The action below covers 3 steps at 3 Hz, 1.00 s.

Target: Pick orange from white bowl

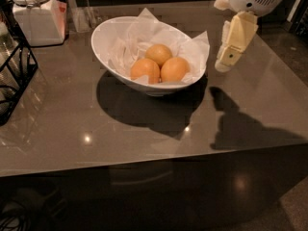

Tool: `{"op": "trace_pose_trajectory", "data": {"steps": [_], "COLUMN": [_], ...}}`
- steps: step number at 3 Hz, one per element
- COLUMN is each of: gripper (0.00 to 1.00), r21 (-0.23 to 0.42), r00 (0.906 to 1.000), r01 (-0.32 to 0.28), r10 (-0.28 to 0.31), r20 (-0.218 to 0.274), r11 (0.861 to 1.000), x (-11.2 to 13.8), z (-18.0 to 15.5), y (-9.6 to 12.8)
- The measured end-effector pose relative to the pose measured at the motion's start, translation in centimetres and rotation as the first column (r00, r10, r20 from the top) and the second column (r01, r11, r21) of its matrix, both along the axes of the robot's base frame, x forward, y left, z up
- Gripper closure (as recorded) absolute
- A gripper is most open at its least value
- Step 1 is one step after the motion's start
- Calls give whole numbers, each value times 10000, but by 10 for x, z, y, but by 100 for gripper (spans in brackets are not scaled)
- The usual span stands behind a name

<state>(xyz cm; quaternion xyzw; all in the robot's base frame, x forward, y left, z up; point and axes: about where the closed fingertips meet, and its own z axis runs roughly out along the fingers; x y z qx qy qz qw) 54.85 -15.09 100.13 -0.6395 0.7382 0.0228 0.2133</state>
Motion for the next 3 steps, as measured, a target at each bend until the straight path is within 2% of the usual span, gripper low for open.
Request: {"op": "trace_pose_trajectory", "data": {"steps": [1,2,3], "gripper": [0,0,0], "r21": [92,1008,1528], "r00": [9999,9989,9994], "r01": [-53,440,317], "r10": [52,-455,-292], "r20": [154,126,-185], "r11": [9999,9939,9878], "x": [4,23,52], "z": [4,-6,-20], "y": [6,4,20]}}
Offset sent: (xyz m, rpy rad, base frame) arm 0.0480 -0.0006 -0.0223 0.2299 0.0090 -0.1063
